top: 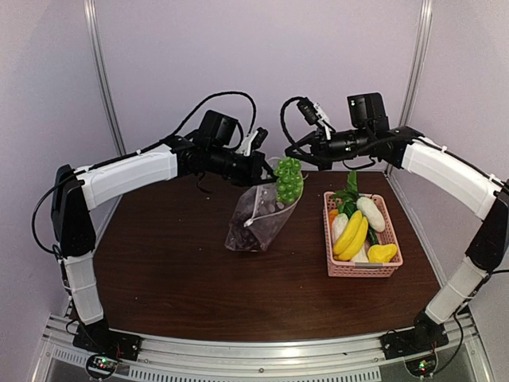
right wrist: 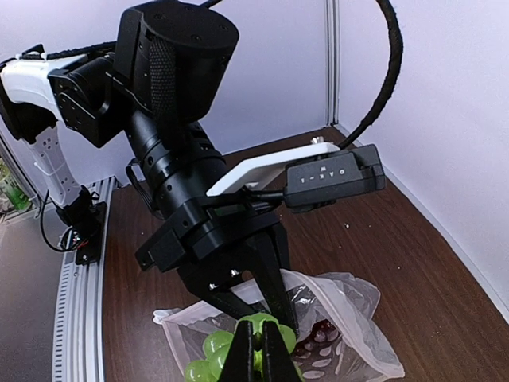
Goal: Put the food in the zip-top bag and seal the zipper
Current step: Place the fake fruit in the zipper food storage bag, then pick up the fake vegetable from the bin.
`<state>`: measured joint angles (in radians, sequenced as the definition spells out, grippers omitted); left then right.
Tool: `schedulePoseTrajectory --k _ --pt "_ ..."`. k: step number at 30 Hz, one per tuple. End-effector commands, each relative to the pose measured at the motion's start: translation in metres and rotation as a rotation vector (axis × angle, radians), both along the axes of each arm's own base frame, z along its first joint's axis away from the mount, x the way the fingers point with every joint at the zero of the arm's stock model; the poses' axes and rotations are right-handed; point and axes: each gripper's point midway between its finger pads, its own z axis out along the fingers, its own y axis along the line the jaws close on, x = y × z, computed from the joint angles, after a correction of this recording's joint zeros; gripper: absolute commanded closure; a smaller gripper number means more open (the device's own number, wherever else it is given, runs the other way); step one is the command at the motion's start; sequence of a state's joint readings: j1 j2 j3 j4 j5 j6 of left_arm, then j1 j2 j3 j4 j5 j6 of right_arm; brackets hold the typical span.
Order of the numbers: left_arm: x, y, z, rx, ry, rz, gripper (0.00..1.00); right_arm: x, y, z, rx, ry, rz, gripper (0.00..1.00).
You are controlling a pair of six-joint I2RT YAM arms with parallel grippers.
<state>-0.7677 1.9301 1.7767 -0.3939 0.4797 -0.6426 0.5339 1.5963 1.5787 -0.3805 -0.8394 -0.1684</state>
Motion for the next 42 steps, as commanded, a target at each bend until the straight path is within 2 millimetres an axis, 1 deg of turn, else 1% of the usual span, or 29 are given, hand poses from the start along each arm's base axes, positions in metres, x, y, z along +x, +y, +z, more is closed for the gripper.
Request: schedulePoseTrajectory --k 1,4,6,8,9,11,12,14,16,17,20,22,23,25,27,28,30,32,35,36,38,40,42 --pt "-0.003 -0.003 0.022 -0.04 -0.027 -0.009 1.0 -0.001 0.004 -0.016 -0.084 -0.057 -0.026 1.0" --pt "-0.004 -0.004 0.024 -0.045 -0.029 -0.014 1.0 0.001 0.006 -0.024 -0.114 -0.059 -0.038 0.99" --pt "-0.004 -0.004 0.025 -0.047 -0.031 -0.015 1.0 0.001 0.008 -0.031 -0.144 -0.054 -0.03 0.93" --pt "-0.004 -0.003 0.026 -0.049 -0.034 -0.015 1.0 0.002 0.008 -0.037 -0.17 -0.047 -0.023 0.82" --pt "-0.004 -0.003 0.026 -0.048 -0.033 -0.015 1.0 0.002 0.007 -0.039 -0.181 -0.045 -0.025 0.79" --pt "-0.003 -0.003 0.025 -0.045 -0.034 -0.012 1.0 0.001 0.004 -0.036 -0.2 -0.057 -0.026 0.65" --pt "-0.003 -0.003 0.023 -0.042 -0.03 -0.009 1.0 0.0 0.002 -0.033 -0.207 -0.065 -0.031 0.59" --pt "-0.003 -0.002 0.021 -0.037 -0.028 -0.004 1.0 -0.002 -0.004 -0.022 -0.212 -0.09 -0.046 0.52" --pt "-0.003 -0.002 0.018 -0.033 -0.023 -0.005 1.0 -0.007 -0.013 -0.006 -0.181 -0.127 -0.058 0.44" --pt "-0.003 -0.002 0.017 -0.032 -0.023 -0.005 1.0 -0.009 -0.018 0.005 -0.161 -0.144 -0.065 0.42" --pt "-0.004 0.0 0.02 -0.017 -0.031 -0.01 1.0 -0.016 -0.038 0.03 -0.122 -0.175 -0.097 0.41" --pt "-0.005 0.004 0.031 0.002 -0.059 -0.011 1.0 -0.012 -0.057 0.033 -0.122 -0.162 -0.15 0.41" --pt "-0.007 0.007 0.038 0.002 -0.079 -0.007 1.0 -0.01 -0.066 0.029 -0.129 -0.148 -0.171 0.41" --pt "-0.013 0.009 0.051 -0.013 -0.136 0.0 1.0 -0.003 -0.088 0.012 -0.153 -0.103 -0.222 0.41" --pt "-0.015 0.008 0.041 0.02 -0.172 -0.023 1.0 0.003 -0.111 -0.014 -0.181 -0.035 -0.269 0.42" --pt "-0.014 0.009 0.031 0.064 -0.167 -0.032 1.0 0.005 -0.121 -0.028 -0.198 0.0 -0.293 0.42" --pt "-0.021 0.007 0.021 0.121 -0.173 -0.082 1.0 0.007 -0.142 -0.054 -0.238 0.063 -0.348 0.42" --pt "-0.027 0.007 0.01 0.155 -0.188 -0.116 1.0 0.005 -0.157 -0.081 -0.314 0.121 -0.385 0.42" --pt "-0.028 0.01 -0.007 0.196 -0.189 -0.126 1.0 -0.002 -0.176 -0.121 -0.409 0.208 -0.44 0.42" --pt "-0.029 0.011 -0.012 0.205 -0.192 -0.136 1.0 -0.004 -0.18 -0.13 -0.427 0.226 -0.457 0.41" --pt "-0.031 0.011 -0.018 0.218 -0.201 -0.149 1.0 -0.005 -0.187 -0.142 -0.442 0.253 -0.489 0.4" --pt "-0.033 0.01 -0.02 0.209 -0.207 -0.161 1.0 -0.004 -0.196 -0.149 -0.472 0.251 -0.521 0.4" --pt "-0.036 0.01 -0.022 0.203 -0.201 -0.171 1.0 0.004 -0.21 -0.153 -0.521 0.234 -0.579 0.4"
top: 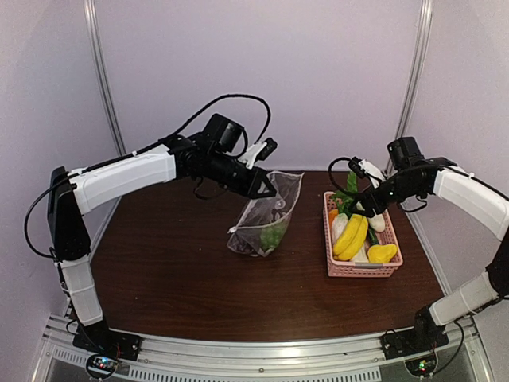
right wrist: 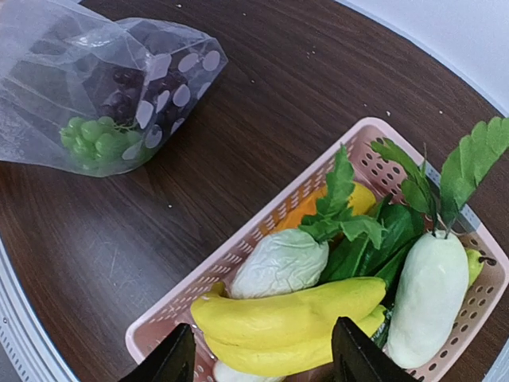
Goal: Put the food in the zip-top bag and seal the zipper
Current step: Pick up the fake vegetable from the bin.
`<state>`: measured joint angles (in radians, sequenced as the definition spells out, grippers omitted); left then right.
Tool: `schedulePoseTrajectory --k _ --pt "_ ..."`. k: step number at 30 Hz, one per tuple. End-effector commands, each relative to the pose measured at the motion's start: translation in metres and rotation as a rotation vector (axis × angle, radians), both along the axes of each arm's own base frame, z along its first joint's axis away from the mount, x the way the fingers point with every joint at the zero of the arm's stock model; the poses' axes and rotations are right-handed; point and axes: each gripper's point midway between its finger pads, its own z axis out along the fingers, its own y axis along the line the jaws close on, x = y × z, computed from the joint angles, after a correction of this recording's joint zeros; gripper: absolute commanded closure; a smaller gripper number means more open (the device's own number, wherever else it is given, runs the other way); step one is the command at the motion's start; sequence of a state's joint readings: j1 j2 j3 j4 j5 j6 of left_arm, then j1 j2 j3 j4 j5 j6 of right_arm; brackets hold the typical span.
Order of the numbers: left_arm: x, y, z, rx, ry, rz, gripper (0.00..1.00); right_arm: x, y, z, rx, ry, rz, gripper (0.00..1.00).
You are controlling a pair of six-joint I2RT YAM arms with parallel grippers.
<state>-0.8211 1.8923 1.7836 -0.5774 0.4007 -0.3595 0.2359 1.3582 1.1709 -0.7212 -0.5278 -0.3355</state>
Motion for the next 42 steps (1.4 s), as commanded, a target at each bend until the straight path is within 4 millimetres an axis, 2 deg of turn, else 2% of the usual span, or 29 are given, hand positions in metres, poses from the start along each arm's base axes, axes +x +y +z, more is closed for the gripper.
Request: schedulePoseTrajectory --k 1,4,9,15,20,30,36,39,42 --pt "-0.006 0.002 -0.008 0.01 -0.024 -0.043 1.0 0.014 -0.037 -0.003 -0.135 -0.038 -0.131 0.4" --pt "-0.013 0.005 -0.013 0.012 -0.007 -0.055 1.0 0.029 -0.057 -0.008 -0.227 -0.024 -0.207 0.41" --pt "-0.019 0.011 -0.009 -0.006 -0.014 -0.053 1.0 0.051 -0.075 -0.019 -0.328 0.013 -0.271 0.39" --pt "-0.022 0.015 0.001 -0.018 -0.03 -0.051 1.0 0.071 -0.082 -0.049 -0.39 0.096 -0.292 0.36" --pt "-0.023 0.017 0.008 -0.03 -0.049 -0.048 1.0 0.082 -0.085 -0.066 -0.409 0.121 -0.308 0.35" --pt "-0.023 0.018 0.01 -0.034 -0.052 -0.047 1.0 0.094 -0.094 -0.088 -0.437 0.138 -0.341 0.35" --pt "-0.023 0.017 0.006 -0.031 -0.045 -0.046 1.0 0.093 -0.094 -0.1 -0.434 0.175 -0.34 0.33" --pt "-0.023 0.016 0.004 -0.028 -0.04 -0.048 1.0 0.089 -0.094 -0.102 -0.433 0.184 -0.334 0.33" --pt "-0.022 0.016 0.002 -0.027 -0.037 -0.049 1.0 0.086 -0.094 -0.09 -0.42 0.166 -0.337 0.42"
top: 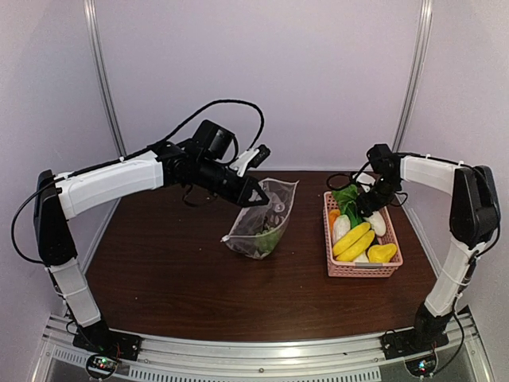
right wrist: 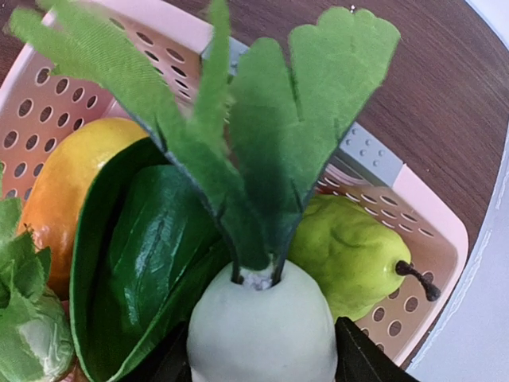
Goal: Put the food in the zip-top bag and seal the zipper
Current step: Pick up the fake vegetable from the bin, then place the fake vegetable in the zipper food storage bag.
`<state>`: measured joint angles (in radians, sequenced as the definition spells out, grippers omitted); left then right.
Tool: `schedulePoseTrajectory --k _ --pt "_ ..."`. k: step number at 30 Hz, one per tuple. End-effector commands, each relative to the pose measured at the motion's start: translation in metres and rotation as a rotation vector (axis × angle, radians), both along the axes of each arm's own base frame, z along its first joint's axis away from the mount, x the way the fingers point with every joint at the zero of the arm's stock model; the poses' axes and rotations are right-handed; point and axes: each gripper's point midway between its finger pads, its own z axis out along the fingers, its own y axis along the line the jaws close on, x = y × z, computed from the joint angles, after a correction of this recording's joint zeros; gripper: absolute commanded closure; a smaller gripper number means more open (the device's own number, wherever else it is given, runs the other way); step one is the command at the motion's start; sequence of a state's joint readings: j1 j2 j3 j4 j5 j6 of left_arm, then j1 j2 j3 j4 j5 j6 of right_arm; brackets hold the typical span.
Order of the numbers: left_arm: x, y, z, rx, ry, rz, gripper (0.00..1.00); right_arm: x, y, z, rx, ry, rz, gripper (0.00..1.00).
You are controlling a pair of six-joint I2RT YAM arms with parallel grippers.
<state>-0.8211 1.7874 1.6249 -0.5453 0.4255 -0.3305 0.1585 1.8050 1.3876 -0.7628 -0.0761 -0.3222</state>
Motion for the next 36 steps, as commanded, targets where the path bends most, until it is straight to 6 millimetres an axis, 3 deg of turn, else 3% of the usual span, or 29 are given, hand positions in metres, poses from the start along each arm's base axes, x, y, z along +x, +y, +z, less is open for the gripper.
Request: schedulePoseTrajectory --k 1,7,13,17,21,27,31,36 --pt "0.001 -0.004 0.009 -0.036 -0.039 -0.013 1.0 -0.002 -0.003 0.021 0.014 -0.045 -0.015 0.45" --pt "0.003 -0.007 0.003 -0.035 -0.022 -0.017 1.0 -0.017 -0.002 0.085 0.055 -0.185 -0.005 0.56" --pt "0.005 -0.01 -0.002 -0.034 -0.01 -0.015 1.0 -0.038 0.008 0.112 0.12 -0.211 0.037 0.62" --pt "0.006 -0.015 0.001 -0.064 0.009 -0.011 1.0 -0.057 0.048 0.148 0.309 -0.264 0.211 0.65" --pt "0.006 -0.026 0.012 -0.117 0.037 -0.028 1.0 -0.079 0.098 0.208 0.503 -0.436 0.414 0.66" --pt "0.013 -0.035 0.015 -0.133 0.061 -0.018 1.0 -0.118 0.178 0.272 0.632 -0.581 0.692 0.67" --pt "0.013 -0.04 0.021 -0.155 0.086 -0.025 1.0 -0.143 0.225 0.294 0.746 -0.539 0.837 0.69" --pt "0.011 -0.039 0.031 -0.155 0.101 -0.019 1.0 -0.168 0.268 0.296 0.765 -0.498 0.986 0.71"
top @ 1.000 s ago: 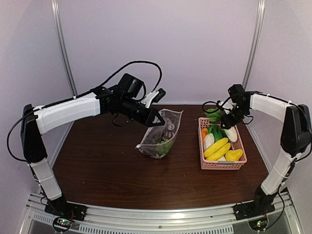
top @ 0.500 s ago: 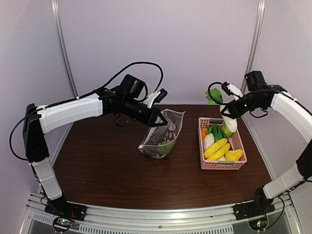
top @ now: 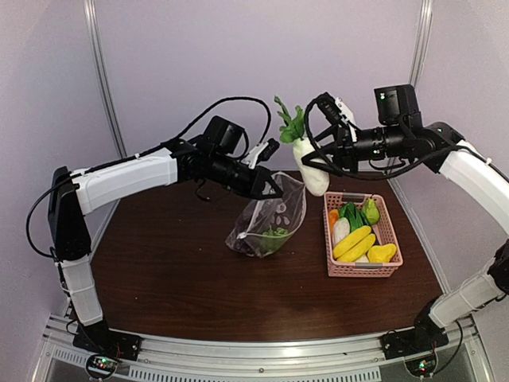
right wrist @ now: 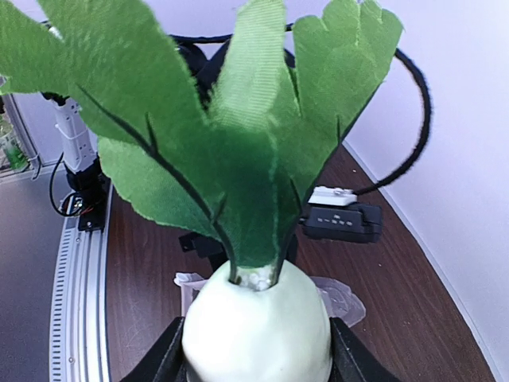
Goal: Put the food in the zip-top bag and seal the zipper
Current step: Place the fake vegetable in the zipper food storage bag.
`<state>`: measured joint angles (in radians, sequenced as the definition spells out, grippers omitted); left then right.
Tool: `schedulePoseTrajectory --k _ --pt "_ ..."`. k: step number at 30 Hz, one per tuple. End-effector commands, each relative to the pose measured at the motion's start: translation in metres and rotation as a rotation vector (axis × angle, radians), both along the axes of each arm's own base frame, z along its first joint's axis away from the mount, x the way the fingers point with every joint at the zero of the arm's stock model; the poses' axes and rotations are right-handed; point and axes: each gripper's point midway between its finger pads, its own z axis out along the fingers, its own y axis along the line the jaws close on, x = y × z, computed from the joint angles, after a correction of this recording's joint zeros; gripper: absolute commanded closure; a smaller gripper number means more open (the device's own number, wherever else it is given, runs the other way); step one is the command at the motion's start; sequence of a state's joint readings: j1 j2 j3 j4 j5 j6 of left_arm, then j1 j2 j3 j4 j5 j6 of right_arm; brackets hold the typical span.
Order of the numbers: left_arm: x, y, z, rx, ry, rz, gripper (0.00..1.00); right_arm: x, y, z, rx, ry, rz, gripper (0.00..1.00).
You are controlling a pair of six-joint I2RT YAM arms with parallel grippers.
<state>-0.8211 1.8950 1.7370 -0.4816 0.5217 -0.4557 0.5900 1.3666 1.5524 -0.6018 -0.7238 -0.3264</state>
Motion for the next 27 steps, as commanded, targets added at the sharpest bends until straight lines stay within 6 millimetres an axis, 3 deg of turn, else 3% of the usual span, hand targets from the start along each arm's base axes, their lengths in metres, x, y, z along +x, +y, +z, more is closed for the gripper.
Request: schedulePoseTrajectory --k 1,5,9,19,27 --pt "0.0 -0.006 0.023 -0.046 0.004 -0.013 1.0 -0.028 0.035 0.003 -0.013 -0.024 0.151 0.72" --pt "-0.004 -0.005 0.029 -0.052 0.011 -0.025 1.0 -0.046 0.051 -0.006 -0.05 -0.097 0.252 0.72" --pt "-0.009 -0.005 0.037 -0.064 0.017 -0.048 1.0 -0.051 0.063 -0.018 -0.08 -0.128 0.298 0.72" --pt "-0.022 -0.003 0.046 -0.076 0.007 -0.108 1.0 -0.041 0.069 -0.054 -0.185 -0.243 0.33 0.7" --pt "-0.025 0.0 0.046 -0.059 -0.005 -0.122 1.0 -0.021 0.068 -0.083 -0.3 -0.31 0.297 0.66"
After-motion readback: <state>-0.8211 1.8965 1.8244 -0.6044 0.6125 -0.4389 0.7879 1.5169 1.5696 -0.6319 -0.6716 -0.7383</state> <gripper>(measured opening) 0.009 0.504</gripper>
